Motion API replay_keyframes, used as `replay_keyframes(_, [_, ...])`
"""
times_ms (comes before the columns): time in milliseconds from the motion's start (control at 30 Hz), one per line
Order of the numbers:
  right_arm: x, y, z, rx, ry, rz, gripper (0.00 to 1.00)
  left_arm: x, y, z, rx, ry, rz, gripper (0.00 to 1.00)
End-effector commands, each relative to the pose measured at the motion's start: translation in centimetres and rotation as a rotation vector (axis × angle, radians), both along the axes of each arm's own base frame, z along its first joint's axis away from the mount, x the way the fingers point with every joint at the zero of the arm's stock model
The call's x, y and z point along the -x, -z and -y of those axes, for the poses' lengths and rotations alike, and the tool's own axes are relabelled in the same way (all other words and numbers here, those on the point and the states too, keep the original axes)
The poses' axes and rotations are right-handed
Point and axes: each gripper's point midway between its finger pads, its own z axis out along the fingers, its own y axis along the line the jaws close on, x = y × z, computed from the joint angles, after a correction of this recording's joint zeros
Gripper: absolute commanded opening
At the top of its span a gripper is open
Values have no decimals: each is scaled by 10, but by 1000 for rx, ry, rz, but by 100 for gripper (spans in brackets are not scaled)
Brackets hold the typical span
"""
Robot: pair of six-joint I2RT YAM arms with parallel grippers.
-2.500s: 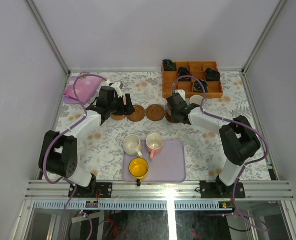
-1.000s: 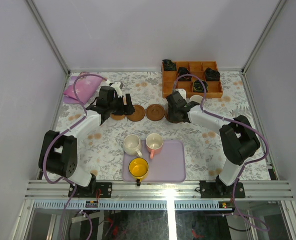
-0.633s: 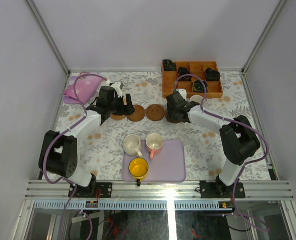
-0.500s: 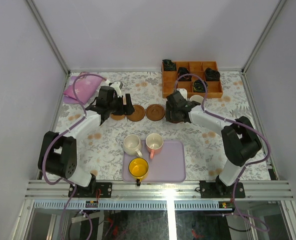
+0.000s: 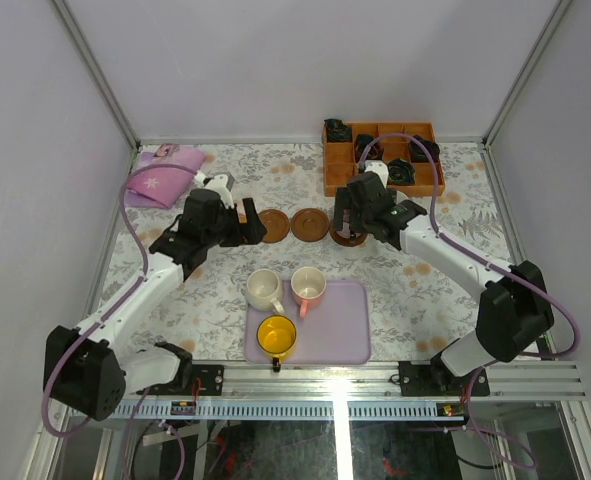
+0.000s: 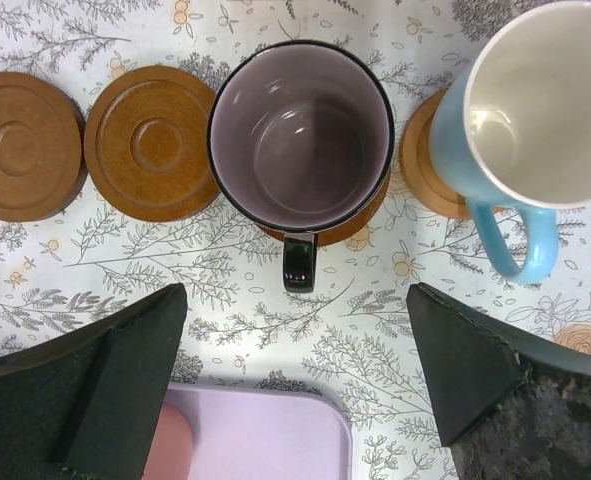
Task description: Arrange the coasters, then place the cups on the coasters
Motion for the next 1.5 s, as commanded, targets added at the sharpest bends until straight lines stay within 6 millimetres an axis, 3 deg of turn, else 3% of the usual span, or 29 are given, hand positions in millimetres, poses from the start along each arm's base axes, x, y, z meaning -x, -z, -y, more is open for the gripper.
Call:
replay_keyframes(0, [-11,-40,6,-2,16,113,99,37,22,12,22,-31,-128,87])
replay_keyframes(100, [-14,-45,8,8,13,129,99,57,27,23,41,-20,-170,88])
replay_keyframes(233, [-15,-48,4,3,-6,130,99,77,36,23,24,-41,-220,93])
replay_keyframes(433, [-16,-54,-3,-20,-33,138,99,98,41,18,2,-79,-272,93])
replay_keyframes(700, [-18,-56,-7,-28,-49,138,99,130,59,27,7,-58,-379,92])
replay_keyframes(1000, [-20,-54,-11,-39,-50,125,99,159,65,33,52,-41,-448,91])
replay_keyframes(1200, [-22,-50,-15,-49,-51,113,99,156,76,33,14,-34,-450,92])
replay_keyframes(1467, [-23,-49,-15,-46,-51,115,99,143,76,38,-22,-11,-416,94])
